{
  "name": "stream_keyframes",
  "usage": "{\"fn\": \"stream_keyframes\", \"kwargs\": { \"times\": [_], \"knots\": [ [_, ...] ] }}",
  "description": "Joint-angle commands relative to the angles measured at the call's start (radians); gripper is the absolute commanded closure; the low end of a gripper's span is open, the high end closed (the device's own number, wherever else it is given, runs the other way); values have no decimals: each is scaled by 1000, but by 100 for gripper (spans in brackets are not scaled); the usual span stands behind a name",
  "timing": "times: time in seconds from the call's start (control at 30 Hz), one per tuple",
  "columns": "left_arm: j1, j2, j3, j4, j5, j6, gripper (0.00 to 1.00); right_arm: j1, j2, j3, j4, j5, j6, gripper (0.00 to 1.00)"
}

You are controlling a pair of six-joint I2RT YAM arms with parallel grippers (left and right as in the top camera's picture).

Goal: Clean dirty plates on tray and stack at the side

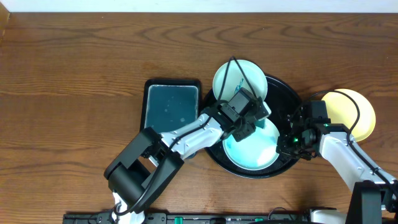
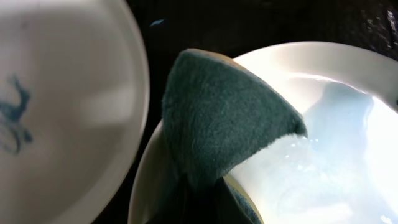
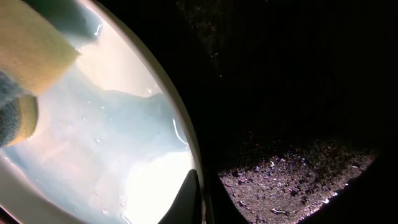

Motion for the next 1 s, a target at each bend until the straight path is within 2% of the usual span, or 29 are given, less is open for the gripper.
{"fn": "stream_keyframes", "kwargs": {
  "times": [0.0,0.1,0.23,0.43,0.83,0.97],
  "knots": [
    [53,13,-8,-58,-140,-126,93,2,2,-5,-13,38,10,99],
    [56,-7,-8,-110,-150,-151,93,2,2,-5,-12,38,10,99],
    [50,-40,-8,-192,-238,-213,93,2,2,-5,-12,38,10,99],
    [50,-72,-8,-284,-247,-302,93,2,2,-5,-13,38,9,99],
    [51,-305,-8,-292,-229,-331,92,2,2,-5,-13,57,10,99],
    [51,-307,-8,-292,-200,-401,92,2,2,-5,-13,57,10,99]
  ]
}}
